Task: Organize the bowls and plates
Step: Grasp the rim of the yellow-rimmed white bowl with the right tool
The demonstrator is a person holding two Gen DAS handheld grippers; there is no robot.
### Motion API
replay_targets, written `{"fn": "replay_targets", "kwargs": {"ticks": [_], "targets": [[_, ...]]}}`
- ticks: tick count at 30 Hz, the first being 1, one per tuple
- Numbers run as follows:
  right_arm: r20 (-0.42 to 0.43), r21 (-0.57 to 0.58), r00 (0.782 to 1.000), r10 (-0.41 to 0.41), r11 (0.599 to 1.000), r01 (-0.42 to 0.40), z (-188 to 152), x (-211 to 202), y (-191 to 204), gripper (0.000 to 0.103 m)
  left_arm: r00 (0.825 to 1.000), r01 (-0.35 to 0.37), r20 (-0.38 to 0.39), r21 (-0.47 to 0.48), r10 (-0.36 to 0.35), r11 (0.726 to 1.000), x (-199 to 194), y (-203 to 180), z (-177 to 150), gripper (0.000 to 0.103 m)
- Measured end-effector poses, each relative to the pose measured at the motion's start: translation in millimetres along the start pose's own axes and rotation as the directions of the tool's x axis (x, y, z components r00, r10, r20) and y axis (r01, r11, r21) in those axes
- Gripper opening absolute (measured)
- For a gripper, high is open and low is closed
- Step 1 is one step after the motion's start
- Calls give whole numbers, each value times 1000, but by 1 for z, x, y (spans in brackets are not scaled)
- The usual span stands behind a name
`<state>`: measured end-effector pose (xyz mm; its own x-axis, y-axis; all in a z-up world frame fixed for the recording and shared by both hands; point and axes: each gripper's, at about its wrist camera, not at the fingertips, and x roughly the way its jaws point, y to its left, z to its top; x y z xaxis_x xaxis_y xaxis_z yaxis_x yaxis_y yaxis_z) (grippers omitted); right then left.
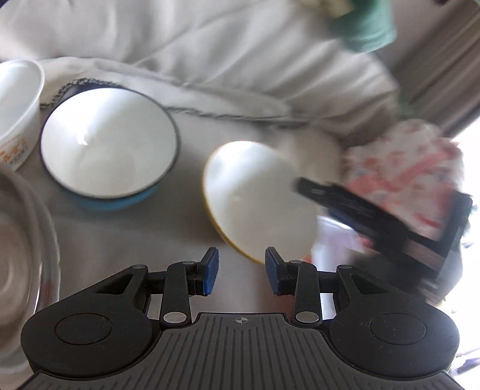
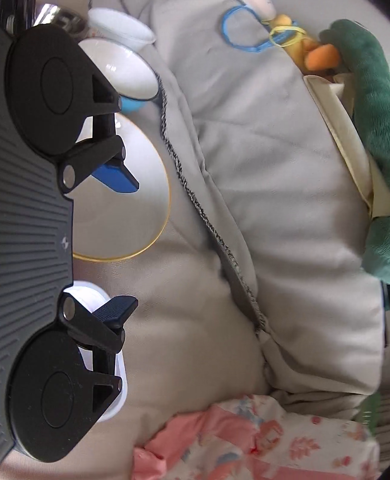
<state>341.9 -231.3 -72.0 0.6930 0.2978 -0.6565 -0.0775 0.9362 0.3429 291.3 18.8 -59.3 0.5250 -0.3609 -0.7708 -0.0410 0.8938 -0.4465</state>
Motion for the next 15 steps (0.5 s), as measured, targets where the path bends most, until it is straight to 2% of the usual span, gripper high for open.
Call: {"fn": "replay_targets", "kwargs": {"ticks": [2,6,8,11,15], "targets": [[-14,2,1000,21,1000,-21,3,4,0,76,998,-65,-10,-31,65,997,19,3,9,38],[-60,-21,998,16,1000,-17,9,21,4,60,999,-28,-32,-16,28,999,41,5,14,38],[-112,-30,993,35,999,-39,9,32,6,46,996,-1,-86,16,2,1000,53,4,14,28],[-189,16,979,80,997,-78,1,38,3,43,994,6,-107,39,-2,999,47,6,6,28],[-203,47,966,162,987,-156,-10,16,6,43,995,-33,-90,74,39,997,22,9,-6,29]]}}
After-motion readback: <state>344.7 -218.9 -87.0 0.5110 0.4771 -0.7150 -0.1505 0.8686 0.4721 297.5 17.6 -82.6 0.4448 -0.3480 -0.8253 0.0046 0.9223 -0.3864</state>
